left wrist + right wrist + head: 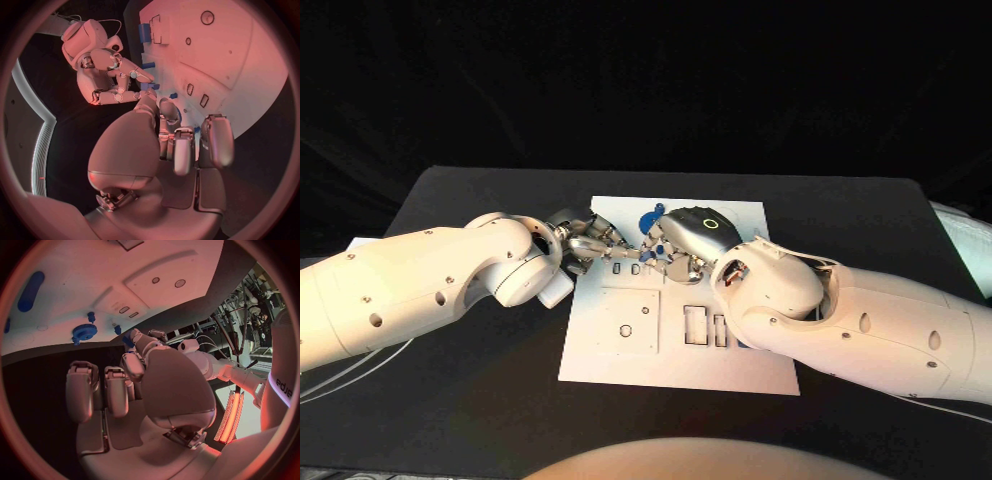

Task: Assemble the parts on the task board

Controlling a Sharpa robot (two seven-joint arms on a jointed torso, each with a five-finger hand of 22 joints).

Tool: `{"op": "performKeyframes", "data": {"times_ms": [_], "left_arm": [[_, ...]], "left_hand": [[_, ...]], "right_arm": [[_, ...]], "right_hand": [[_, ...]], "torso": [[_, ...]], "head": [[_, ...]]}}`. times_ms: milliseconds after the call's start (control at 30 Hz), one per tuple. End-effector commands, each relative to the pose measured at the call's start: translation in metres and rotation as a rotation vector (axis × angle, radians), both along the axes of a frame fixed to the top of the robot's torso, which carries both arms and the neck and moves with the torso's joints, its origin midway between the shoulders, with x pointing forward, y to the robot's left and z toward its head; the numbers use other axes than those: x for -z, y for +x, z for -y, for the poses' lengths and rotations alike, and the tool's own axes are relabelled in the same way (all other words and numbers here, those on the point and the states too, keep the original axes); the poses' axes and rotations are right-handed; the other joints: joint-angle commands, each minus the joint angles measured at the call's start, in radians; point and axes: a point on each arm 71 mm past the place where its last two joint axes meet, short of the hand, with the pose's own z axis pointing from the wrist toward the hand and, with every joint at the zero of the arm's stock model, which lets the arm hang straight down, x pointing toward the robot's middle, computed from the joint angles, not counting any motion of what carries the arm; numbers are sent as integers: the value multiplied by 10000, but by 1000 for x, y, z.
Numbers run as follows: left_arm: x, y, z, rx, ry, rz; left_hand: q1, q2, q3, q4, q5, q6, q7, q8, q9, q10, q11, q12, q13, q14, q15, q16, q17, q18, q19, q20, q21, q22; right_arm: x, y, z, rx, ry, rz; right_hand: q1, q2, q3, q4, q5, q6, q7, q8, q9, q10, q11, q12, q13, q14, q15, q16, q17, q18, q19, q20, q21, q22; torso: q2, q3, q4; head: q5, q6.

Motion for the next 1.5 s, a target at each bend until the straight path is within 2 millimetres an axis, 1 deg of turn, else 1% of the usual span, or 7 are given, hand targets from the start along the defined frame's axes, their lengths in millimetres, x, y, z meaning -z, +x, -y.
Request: {"op": "performKeyframes", "data": {"times_ms": [33, 633, 1000, 1100, 1300, 1400, 1500], "left_arm": [[2, -2, 3, 197, 115, -125], [2, 0, 4, 147, 190, -111], [3, 7, -19, -527, 226, 104], [3, 8, -24, -659, 172, 142], [2, 8, -31, -849, 40, 142], [2, 8, -33, -917, -10, 130], [1, 7, -35, -950, -38, 122]], "left_hand": [[101, -19, 9, -72, 12, 72, 17, 36, -15, 46, -36, -5, 10, 1046, -56, 31, 2631, -84, 131, -59, 41, 257], [109, -9, 11, -76, 11, 76, 20, 33, -21, 49, -34, -2, 16, 1046, -56, 31, 2631, -81, 126, -60, 31, 248], [142, 34, 36, -88, 17, 83, 17, 27, -36, 40, -35, -23, -9, 1046, -57, 31, 2631, -78, 120, -62, 15, 234], [150, 47, 43, -90, 19, 84, 17, 24, -40, 39, -36, -24, -9, 1046, -57, 31, 2631, -76, 118, -62, 9, 229], [155, 55, 47, -91, 19, 84, 17, 23, -43, 34, -35, -33, -20, 1046, -57, 31, 2631, -76, 117, -62, 6, 227], [155, 55, 47, -91, 19, 84, 17, 23, -43, 34, -35, -33, -20, 1046, -57, 31, 2631, -76, 117, -62, 6, 227], [161, 69, 55, -91, 20, 83, 18, 18, -49, 18, -35, -61, -55, 1046, -58, 31, 2631, -74, 114, -63, -1, 219]], "right_arm": [[-5, -3, -4, -154, 164, 288], [-1, -1, -5, -122, -316, 38], [8, 8, -7, -70, -2309, -77], [11, 10, -9, -62, -2756, -25], [15, 14, -14, -9, -3465, 116], [18, 16, -16, 56, -3730, 194], [19, 17, -18, 160, -3872, 314]], "right_hand": [[-53, 36, 2, 24, 67, 57, -18, 53, 10, -5, -32, -42, 4, 908, -79, -20, 2078, -59, 31, -63, 3, 13], [-56, 36, 3, 22, 87, 64, -20, 62, 14, 37, -32, 37, 63, 909, -78, -15, 2083, -59, 33, -64, 4, 15], [-56, 37, 4, 19, 93, 67, -22, 66, 16, 47, -33, 55, 76, 909, -79, -18, 2080, -56, 25, -64, -5, -2], [-56, 36, 4, 19, 93, 67, -22, 66, 17, 47, -33, 55, 77, 909, -79, -19, 2079, -55, 24, -64, -7, -6], [-61, 33, 2, 20, 93, 65, -22, 67, 17, 41, -33, 40, 67, 905, -79, -31, 2066, -52, 17, -64, -15, -20], [-61, 33, 2, 20, 93, 65, -22, 67, 17, 41, -33, 40, 67, 905, -79, -31, 2066, -52, 17, -64, -15, -20], [-61, 33, 2, 20, 93, 65, -22, 67, 17, 41, -33, 40, 67, 905, -79, -31, 2066, -52, 17, -64, -15, -20]], "torso": [[0, -1, -5], [-8, -11, -5], [-1, -12, -2], [3, -24, 2], [6, -16, 20], [7, -14, -2], [9, -11, 8]], "head": [[2, -9], [4, -2], [-4, 27], [-15, 19], [-16, 3], [-8, -4], [-16, -5]]}}
